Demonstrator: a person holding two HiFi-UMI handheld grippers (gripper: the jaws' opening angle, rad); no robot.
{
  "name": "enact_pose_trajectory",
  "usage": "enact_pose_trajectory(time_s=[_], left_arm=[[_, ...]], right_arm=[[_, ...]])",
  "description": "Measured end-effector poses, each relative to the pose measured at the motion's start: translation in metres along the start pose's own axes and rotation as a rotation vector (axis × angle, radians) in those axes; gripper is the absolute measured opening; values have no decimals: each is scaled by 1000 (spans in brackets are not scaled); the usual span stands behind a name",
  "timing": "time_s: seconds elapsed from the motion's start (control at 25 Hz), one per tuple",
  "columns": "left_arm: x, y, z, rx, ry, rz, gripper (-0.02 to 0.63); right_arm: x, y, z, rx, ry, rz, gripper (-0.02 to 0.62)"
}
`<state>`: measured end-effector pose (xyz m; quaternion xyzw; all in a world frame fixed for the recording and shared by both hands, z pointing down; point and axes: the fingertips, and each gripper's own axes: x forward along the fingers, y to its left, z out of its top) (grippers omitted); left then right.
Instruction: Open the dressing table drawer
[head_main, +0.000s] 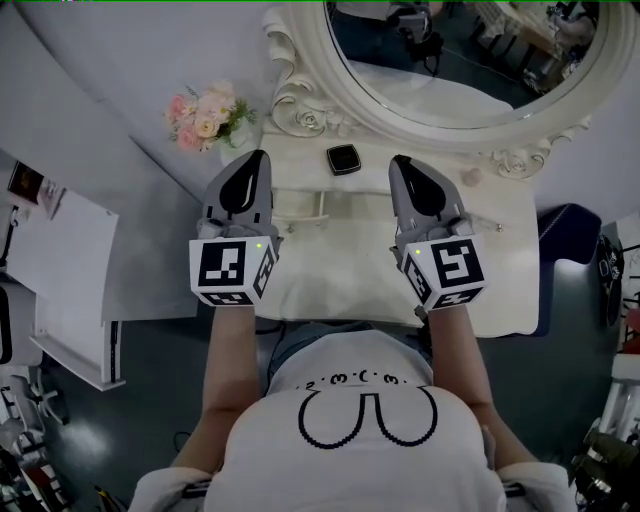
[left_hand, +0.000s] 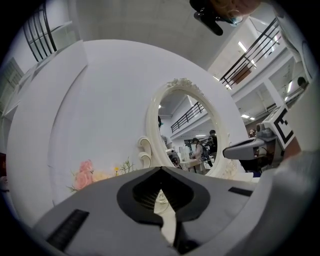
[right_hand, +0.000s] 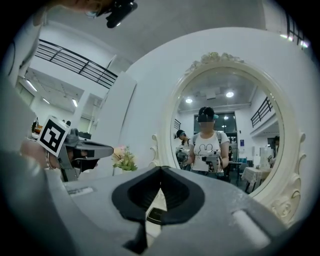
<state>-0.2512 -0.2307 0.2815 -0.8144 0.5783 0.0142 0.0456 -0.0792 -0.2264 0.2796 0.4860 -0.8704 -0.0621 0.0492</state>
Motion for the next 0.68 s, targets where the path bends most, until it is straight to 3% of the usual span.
enact_pose_trajectory(time_s=[0.68], left_arm=[[-1,-11,13,16,-34,-18,-2]], right_arm=[[-7,4,3,-21,-17,12,-5]])
